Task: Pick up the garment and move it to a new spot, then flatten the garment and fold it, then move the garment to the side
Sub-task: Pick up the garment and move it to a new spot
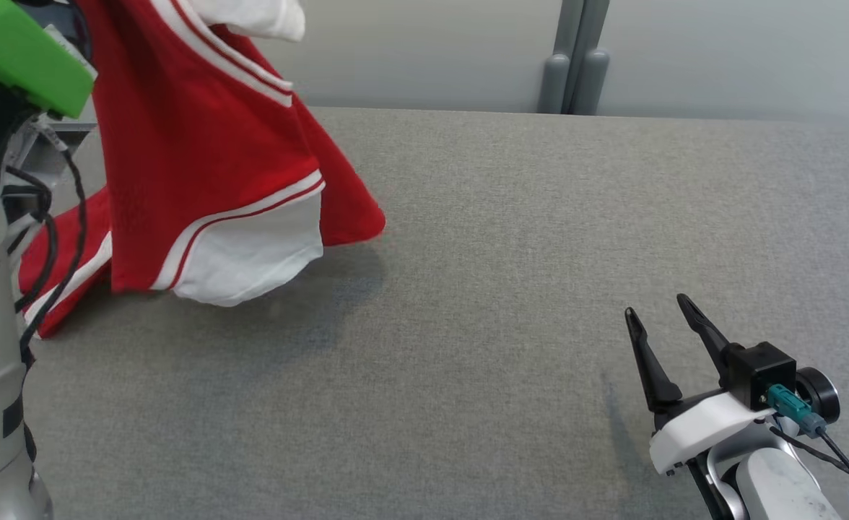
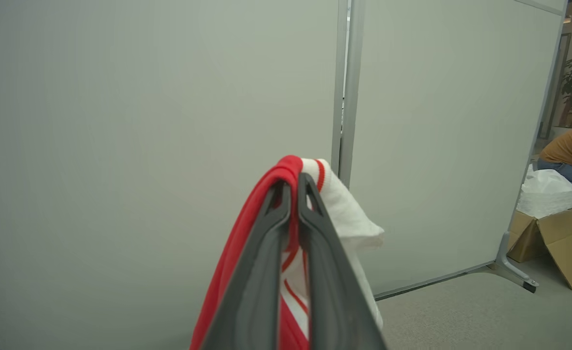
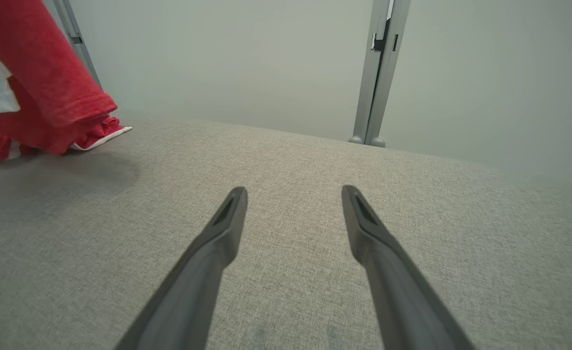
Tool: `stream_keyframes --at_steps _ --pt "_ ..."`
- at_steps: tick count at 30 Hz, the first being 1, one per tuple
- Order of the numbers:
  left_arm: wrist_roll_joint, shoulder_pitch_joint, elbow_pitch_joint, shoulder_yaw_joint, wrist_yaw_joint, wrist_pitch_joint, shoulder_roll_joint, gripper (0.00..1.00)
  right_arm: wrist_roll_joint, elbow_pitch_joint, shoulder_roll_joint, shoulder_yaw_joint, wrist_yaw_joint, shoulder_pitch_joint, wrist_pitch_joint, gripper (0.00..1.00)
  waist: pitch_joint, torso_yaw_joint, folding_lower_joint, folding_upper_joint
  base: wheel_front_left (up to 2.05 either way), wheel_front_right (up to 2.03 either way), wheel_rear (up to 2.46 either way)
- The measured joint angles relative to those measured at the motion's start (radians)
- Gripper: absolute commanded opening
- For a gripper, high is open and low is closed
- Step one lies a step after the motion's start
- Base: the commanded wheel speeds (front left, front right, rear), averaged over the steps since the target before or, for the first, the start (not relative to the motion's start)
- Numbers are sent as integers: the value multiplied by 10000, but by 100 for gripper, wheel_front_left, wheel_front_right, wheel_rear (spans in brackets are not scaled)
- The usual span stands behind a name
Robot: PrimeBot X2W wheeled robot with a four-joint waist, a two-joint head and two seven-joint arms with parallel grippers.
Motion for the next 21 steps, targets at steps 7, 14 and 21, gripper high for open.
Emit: stream_keyframes --at_steps 7,14,21 --pt "-445 -144 -267 -734 -2 867 -247 0 0 6 59 -27 0 0 0 100 -74 -526 0 0 0 0 0" --pt "-980 -115 -660 -1137 -2 1501 -537 0 127 -282 174 -153 -2 -13 0 100 -164 -1092 0 0 0 0 0" --pt "-1638 217 -1166 -1668 -2 2029 -1001 0 117 -698 201 -161 12 -210 -25 100 -269 -1842 0 0 0 0 0"
